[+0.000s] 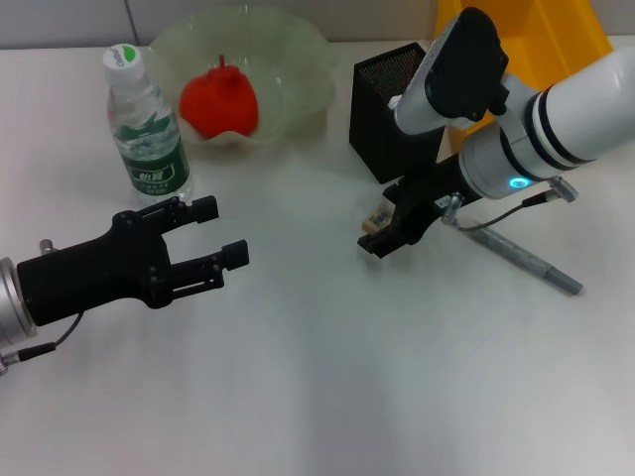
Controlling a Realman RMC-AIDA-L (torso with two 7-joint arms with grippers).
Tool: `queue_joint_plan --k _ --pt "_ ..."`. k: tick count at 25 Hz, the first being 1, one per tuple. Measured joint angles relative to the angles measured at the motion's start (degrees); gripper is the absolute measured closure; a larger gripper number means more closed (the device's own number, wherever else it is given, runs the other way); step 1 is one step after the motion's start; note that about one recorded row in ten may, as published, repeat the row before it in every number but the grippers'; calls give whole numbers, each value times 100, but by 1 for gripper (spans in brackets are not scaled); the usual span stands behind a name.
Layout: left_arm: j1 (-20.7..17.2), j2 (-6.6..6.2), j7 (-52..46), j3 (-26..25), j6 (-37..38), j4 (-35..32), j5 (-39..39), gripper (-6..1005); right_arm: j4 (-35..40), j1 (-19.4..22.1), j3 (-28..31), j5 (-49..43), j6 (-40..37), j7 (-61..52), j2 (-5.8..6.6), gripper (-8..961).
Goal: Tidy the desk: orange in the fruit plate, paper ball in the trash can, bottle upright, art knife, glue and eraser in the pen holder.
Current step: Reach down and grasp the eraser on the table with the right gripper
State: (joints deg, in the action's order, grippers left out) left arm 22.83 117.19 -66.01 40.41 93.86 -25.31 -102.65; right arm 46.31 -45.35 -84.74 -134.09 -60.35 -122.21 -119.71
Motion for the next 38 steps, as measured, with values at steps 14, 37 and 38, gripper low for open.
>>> queue_joint_plan --k 14,37,38 --pt "-7 7 0 -25 -17 0 -1 200 -21 8 -8 0 90 1 0 340" --pt "-7 20 -9 -25 1 0 25 200 -194 21 -2 0 267 2 1 538" --pt "-7 22 -9 -25 1 0 26 200 -204 18 -2 15 277 2 2 545"
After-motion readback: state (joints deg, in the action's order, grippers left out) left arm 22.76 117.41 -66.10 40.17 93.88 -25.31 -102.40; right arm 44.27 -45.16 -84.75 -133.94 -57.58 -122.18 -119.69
